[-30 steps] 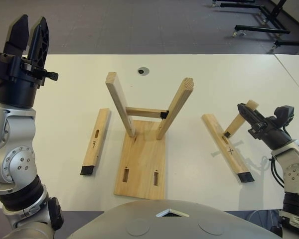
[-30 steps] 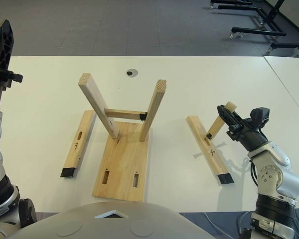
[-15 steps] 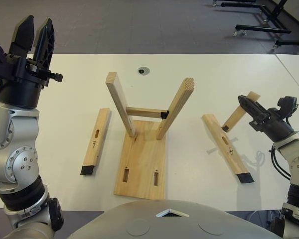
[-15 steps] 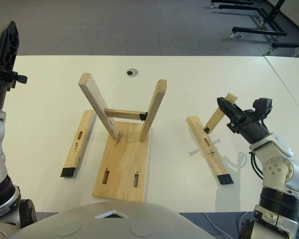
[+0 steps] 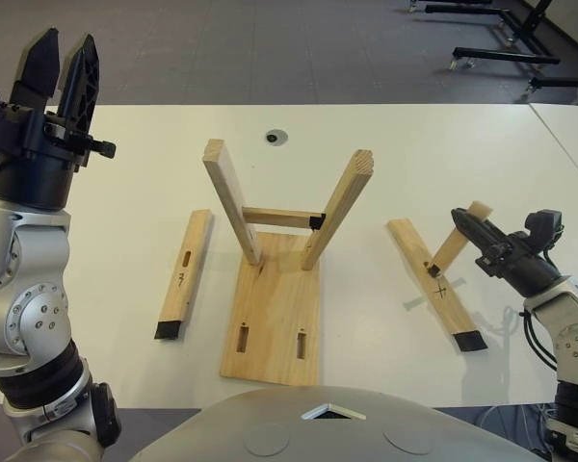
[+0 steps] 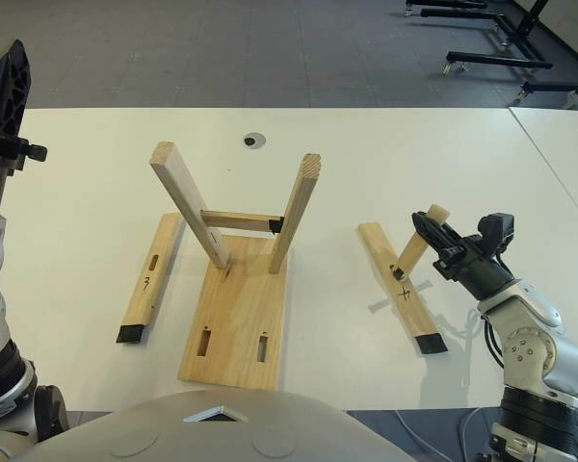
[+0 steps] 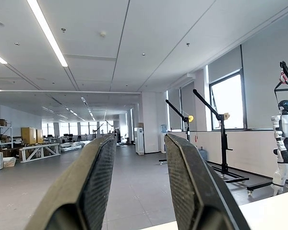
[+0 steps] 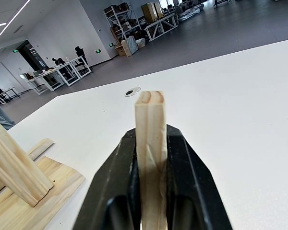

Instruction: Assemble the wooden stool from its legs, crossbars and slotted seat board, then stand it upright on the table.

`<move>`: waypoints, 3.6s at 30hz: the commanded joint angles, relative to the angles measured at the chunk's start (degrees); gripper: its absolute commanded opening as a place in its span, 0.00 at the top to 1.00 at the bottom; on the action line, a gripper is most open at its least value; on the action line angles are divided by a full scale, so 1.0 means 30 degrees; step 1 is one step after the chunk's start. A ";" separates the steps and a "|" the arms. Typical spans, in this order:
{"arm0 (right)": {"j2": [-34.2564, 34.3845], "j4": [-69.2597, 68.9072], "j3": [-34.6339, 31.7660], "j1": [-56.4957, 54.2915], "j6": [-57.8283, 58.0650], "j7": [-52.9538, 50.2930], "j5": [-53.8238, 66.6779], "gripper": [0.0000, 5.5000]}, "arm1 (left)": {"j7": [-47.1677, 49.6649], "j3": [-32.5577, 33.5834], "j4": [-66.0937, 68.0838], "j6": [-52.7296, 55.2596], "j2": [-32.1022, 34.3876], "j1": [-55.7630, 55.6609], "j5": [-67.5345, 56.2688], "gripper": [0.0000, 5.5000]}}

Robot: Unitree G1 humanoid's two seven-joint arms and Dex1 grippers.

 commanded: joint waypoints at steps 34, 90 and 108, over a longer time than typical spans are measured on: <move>0.1673 -0.2634 0.2241 -0.0400 -0.1519 -0.3170 -0.1920 0.93 | -0.0274 -0.0525 0.0282 0.0526 0.0985 -0.0619 0.0141 0.67; 0.5761 0.4927 0.6959 -0.1561 -1.1117 -0.2689 -0.6805 0.93 | -0.1998 -0.1557 0.2717 0.0825 0.1353 -0.3028 -0.0026 0.67; 0.5713 0.5869 0.7179 -0.1571 -1.1562 -0.3625 -0.7594 0.86 | -0.2180 -0.1585 0.3108 0.0538 0.1360 -0.3343 0.0079 0.67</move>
